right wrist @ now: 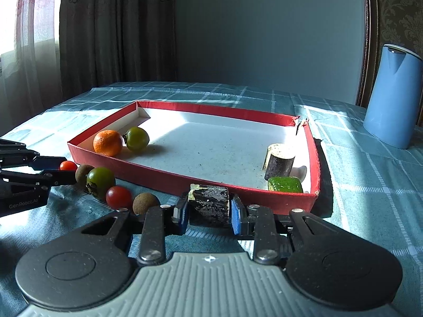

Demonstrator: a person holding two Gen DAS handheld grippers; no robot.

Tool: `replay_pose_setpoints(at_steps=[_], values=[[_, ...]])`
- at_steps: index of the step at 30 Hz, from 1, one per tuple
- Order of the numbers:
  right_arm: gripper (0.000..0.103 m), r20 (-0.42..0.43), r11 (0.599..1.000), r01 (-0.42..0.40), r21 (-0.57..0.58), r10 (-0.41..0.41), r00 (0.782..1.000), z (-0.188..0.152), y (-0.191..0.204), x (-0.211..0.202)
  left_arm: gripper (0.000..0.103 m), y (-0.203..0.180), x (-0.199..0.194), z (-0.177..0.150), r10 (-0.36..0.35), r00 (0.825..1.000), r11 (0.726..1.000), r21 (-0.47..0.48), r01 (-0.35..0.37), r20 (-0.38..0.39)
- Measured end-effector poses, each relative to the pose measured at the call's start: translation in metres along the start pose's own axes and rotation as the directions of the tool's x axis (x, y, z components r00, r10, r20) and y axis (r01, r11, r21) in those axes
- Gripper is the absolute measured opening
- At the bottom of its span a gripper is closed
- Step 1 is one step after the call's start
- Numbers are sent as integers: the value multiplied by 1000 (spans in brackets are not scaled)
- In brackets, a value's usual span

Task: Organize fruits
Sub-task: 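Carry the red tomato and dark block with both tools into the box, then open both tools to release the red tomato and dark block in the box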

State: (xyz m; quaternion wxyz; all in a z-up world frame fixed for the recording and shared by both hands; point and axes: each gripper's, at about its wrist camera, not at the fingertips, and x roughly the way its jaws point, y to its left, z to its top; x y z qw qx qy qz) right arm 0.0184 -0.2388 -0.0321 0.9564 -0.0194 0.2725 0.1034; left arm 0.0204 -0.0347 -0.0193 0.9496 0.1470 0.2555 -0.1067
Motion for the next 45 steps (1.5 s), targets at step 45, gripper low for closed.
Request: replay_pose_setpoints(at_steps=[45], values=[[30, -55, 992, 122, 37, -120, 991, 51, -21, 86, 23, -46, 101, 106, -24, 999, 993, -118, 28, 40]])
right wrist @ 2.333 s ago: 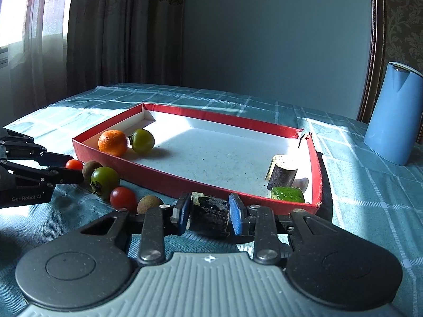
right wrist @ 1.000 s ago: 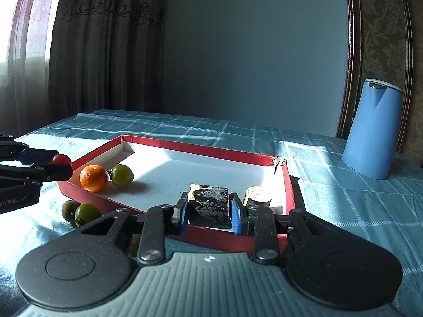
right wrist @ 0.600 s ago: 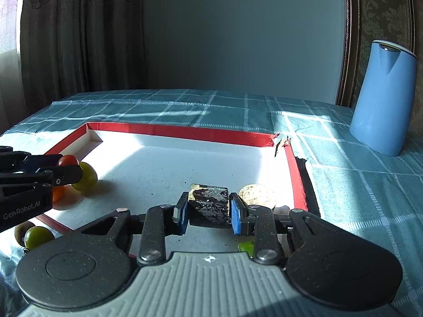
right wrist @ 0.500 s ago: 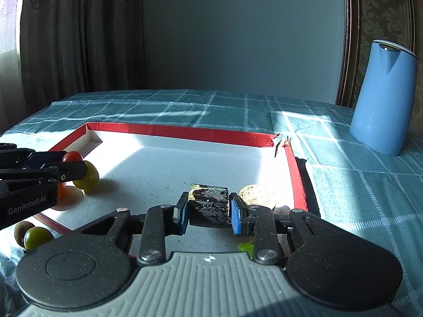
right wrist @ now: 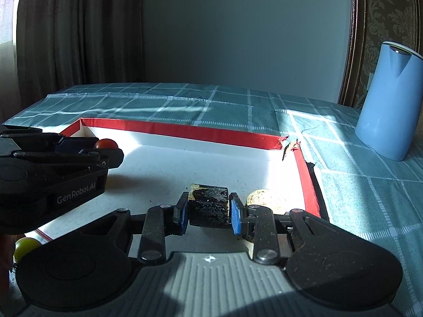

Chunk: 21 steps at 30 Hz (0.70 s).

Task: Organize fruits
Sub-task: 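Open both tools to release the red tomato and dark block in the box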

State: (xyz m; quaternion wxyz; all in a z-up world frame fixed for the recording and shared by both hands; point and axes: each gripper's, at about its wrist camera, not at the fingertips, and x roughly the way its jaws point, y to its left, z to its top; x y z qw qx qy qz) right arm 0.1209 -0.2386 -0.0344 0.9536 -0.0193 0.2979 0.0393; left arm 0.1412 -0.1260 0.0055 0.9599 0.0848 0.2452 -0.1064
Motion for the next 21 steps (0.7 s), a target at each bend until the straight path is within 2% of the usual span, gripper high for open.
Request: replay_pose_setpoints(at_steps=[15, 17, 20, 21], values=[[30, -20, 999, 4, 33, -3, 1000, 5, -2, 12, 24, 9, 12, 3, 52, 998, 998, -36, -53, -22], [30, -19, 999, 4, 37, -3, 1000, 5, -2, 12, 33, 9, 12, 3, 51, 998, 998, -34, -52, -25], [32, -20, 999, -7, 54, 8, 1000, 5, -4, 11, 39, 10, 11, 1, 49, 998, 998, -36, -50, -29], [37, -22, 998, -16, 58, 18, 1000, 5, -5, 11, 39, 11, 11, 1, 50, 998, 998, -39, -51, -30]])
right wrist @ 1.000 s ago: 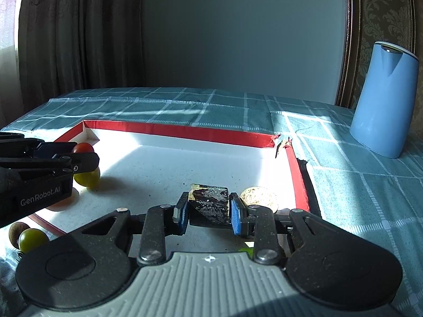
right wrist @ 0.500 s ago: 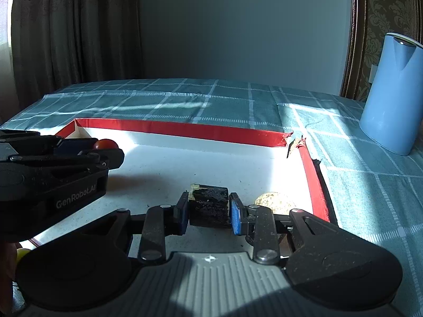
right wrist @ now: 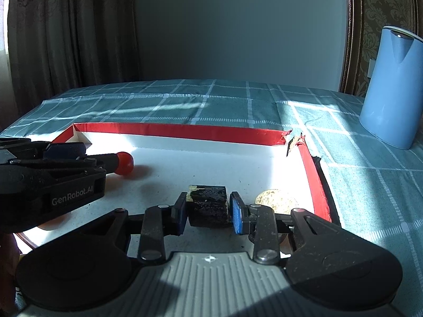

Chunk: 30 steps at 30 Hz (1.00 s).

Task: Organize fruits
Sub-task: 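Open both tools to release the red tomato and dark block in the box, then withdraw both open tools from the box toward the remaining fruits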

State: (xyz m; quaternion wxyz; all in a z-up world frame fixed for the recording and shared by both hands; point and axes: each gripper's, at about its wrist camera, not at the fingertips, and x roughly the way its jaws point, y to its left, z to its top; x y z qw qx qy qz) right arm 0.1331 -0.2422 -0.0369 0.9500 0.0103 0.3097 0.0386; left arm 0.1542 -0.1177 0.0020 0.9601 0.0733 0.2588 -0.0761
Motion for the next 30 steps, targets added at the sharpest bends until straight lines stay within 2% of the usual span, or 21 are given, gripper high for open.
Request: replay_pose_setpoints(at_steps=[2, 3, 4, 6, 12, 19, 26, 30], values=[[50, -7, 1000, -11, 9, 11, 1000, -1, 0, 0, 48, 3, 0, -1, -8, 1000, 1000, -16, 8, -2], [59, -7, 1000, -13, 12, 13, 1000, -2, 0, 0, 49, 4, -1, -1, -10, 1000, 1000, -22, 10, -1], [64, -2, 1000, -10, 13, 10, 1000, -3, 0, -1, 49, 5, -1, -2, -10, 1000, 1000, -24, 10, -1], [65, 7, 1000, -3, 18, 3, 1000, -3, 0, -3, 49, 5, -2, -2, -9, 1000, 1000, -16, 9, 1], [65, 22, 999, -9, 41, 8, 1000, -4, -3, -6, 60, 4, -6, -3, 4, 1000, 1000, -12, -4, 22], [68, 36, 998, -10, 56, 8, 999, -5, -5, -10, 61, 4, -9, -4, 9, 999, 1000, -7, -8, 33], [68, 46, 998, -12, 66, 9, 999, -7, -7, -14, 71, 9, -18, -7, 31, 997, 999, -23, -29, 65], [68, 54, 997, -10, 71, 6, 999, -8, -7, -17, 73, 13, -24, -10, 42, 997, 999, -36, -40, 71]])
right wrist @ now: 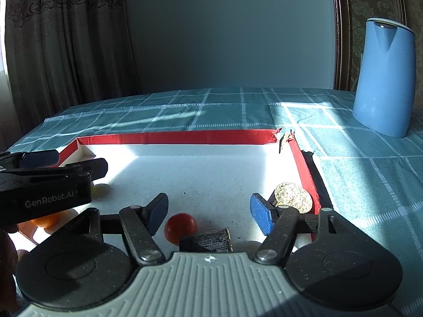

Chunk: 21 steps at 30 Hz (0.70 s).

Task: Organize fruits
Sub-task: 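Withdraw both open tools from the box toward the remaining fruits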

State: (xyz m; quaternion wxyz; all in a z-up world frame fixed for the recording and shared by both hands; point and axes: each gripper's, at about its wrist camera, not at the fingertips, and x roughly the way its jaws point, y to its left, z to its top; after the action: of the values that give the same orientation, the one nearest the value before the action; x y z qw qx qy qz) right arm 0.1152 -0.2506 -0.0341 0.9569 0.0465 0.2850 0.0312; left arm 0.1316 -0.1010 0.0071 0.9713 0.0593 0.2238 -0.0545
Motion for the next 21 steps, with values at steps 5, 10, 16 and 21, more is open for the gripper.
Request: replay_pose_setpoints(at_steps=[5, 10, 16, 21], values=[[68, 45, 1000, -10, -6, 10, 999, -3, 2, -12, 77, 2, -14, -6, 23, 999, 1000, 12, -23, 28], [70, 98, 1000, 2, -24, 0, 995, -7, 4, -26, 83, 10, -31, -15, 33, 998, 999, -3, -33, 51], [72, 107, 1000, -5, -11, 7, 994, -12, 1, -36, 83, 24, -54, -35, 63, 996, 998, 14, -64, 63], [74, 126, 1000, -20, -15, 22, 992, -18, 1, -49, 88, 43, -80, -50, 43, 996, 998, -39, -40, 83]])
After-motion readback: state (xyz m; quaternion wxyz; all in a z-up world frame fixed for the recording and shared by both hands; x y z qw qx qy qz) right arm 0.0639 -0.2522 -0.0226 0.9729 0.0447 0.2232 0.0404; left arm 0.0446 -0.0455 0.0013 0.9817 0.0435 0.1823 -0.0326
